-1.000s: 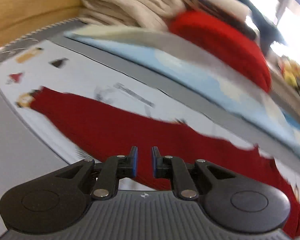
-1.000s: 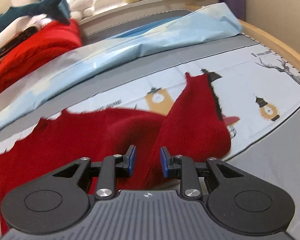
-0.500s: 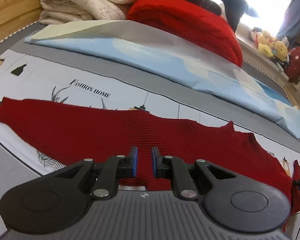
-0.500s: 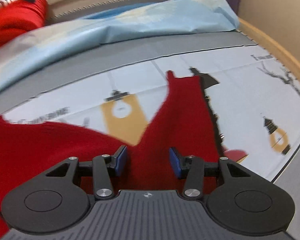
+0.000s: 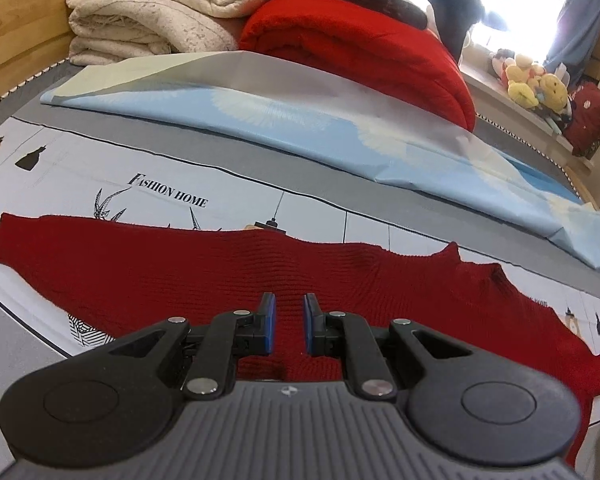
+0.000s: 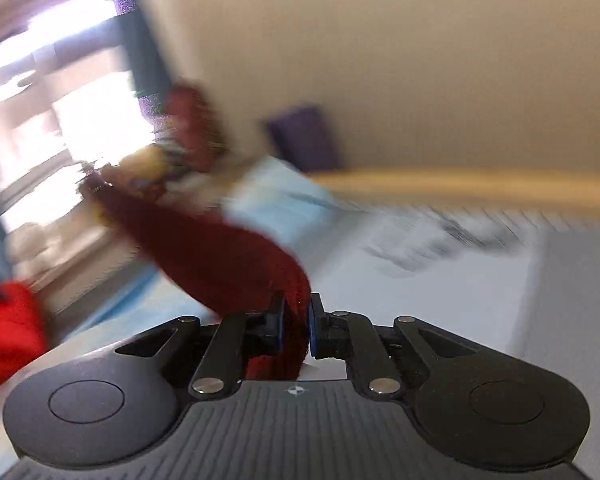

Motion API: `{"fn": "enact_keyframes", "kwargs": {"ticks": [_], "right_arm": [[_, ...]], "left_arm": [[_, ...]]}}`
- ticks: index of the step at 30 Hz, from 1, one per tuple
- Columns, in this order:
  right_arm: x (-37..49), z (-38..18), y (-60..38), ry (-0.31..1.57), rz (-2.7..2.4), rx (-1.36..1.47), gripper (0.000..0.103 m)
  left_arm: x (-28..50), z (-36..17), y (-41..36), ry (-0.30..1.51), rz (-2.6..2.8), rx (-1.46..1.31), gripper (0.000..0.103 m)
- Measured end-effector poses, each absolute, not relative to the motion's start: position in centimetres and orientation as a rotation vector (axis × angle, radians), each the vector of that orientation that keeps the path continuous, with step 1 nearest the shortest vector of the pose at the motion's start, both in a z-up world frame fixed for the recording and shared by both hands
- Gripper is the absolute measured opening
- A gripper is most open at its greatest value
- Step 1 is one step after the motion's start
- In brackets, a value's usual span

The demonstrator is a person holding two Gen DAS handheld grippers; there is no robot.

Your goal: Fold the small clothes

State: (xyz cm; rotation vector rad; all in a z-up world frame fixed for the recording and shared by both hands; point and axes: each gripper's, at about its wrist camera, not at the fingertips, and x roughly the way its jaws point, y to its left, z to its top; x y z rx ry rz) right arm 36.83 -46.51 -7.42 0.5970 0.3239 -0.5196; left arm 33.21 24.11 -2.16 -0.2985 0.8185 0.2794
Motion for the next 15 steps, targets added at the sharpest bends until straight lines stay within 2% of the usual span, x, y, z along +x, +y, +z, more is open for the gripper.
{"fn": "enact_keyframes", "kwargs": {"ticks": [6,11,15], "right_arm": [[34.8,-17.0,-52.8,0.591,-0.613,0.837,0.012],[34.0,-17.3,-54.2,0.556,-0.566,0.884,0.009],[32.7,-16.8,-54.7,0.560,-0.746,0.853,0.009]], "left_arm": [[33.6,-2.7,23.4,0.845,0.254,-0.308,0.014],[33.9,-3.3,23.0,0.863,0.243,-0.307,0.014],[34.1,-3.6,23.4,0.878,0.245,-0.330,0.014]]}}
